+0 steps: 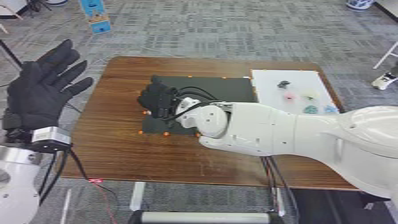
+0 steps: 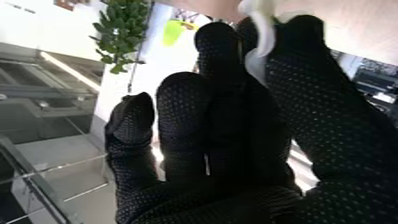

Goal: Arrange flowers

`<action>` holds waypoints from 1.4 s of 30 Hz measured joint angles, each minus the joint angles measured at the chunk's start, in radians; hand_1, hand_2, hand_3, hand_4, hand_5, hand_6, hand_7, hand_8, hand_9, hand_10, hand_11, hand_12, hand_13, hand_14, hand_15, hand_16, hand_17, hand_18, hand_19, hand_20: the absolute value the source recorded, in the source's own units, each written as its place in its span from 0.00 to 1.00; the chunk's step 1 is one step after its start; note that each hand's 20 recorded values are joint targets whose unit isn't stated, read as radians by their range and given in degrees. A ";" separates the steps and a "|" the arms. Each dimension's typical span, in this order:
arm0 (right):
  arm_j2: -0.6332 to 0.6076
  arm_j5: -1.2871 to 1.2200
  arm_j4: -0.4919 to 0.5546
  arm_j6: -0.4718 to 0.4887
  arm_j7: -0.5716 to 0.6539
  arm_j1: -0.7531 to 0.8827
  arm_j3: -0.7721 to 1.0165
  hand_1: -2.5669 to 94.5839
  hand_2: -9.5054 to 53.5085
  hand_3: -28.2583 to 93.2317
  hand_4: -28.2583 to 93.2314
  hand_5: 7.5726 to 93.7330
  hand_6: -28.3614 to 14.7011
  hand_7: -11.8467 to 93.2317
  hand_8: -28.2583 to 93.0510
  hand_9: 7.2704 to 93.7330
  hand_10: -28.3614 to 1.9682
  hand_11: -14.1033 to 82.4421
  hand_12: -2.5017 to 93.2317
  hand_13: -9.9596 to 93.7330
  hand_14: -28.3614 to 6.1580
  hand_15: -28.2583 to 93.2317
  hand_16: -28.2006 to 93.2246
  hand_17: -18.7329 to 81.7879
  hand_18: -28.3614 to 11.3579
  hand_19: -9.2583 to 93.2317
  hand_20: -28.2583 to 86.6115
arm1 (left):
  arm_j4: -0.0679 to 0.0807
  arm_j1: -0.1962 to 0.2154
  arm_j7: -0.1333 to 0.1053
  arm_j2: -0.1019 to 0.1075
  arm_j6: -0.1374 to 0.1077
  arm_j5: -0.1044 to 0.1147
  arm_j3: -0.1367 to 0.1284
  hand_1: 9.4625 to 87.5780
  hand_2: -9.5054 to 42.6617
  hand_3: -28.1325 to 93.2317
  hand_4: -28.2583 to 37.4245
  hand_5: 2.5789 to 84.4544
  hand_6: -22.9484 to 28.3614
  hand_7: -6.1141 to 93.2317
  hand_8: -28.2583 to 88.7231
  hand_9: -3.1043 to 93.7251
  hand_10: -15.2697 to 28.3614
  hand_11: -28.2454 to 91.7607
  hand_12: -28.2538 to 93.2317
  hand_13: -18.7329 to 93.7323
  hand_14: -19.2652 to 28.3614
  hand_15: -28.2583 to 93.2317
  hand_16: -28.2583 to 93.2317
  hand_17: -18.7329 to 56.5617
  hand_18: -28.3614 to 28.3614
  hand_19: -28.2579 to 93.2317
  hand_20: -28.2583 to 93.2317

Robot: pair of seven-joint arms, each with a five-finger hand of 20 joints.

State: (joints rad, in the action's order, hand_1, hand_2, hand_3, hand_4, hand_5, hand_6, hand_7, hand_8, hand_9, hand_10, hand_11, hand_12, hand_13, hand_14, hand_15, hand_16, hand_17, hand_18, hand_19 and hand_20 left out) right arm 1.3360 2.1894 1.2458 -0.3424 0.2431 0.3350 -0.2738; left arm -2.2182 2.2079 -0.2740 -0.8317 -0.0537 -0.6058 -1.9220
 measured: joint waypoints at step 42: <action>-0.375 0.040 0.336 -0.149 0.044 0.161 0.302 0.37 0.00 0.90 0.00 0.44 0.66 0.38 0.11 0.47 0.57 0.42 0.27 0.55 0.55 0.84 0.49 0.40 0.23 0.86 0.74 | -0.003 0.044 0.026 -0.065 0.018 0.000 0.002 0.17 0.01 0.77 0.00 0.30 0.49 0.22 0.17 0.26 0.57 0.34 0.37 0.33 0.67 0.32 0.28 0.10 0.89 0.55 0.30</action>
State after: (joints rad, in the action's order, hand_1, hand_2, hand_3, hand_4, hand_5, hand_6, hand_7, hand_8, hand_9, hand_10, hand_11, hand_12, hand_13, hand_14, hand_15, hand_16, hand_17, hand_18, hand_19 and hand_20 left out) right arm 0.9611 2.2289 1.5819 -0.4919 0.2874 0.4965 0.0287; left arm -2.2214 2.2519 -0.2481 -0.8969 -0.0354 -0.6062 -1.9200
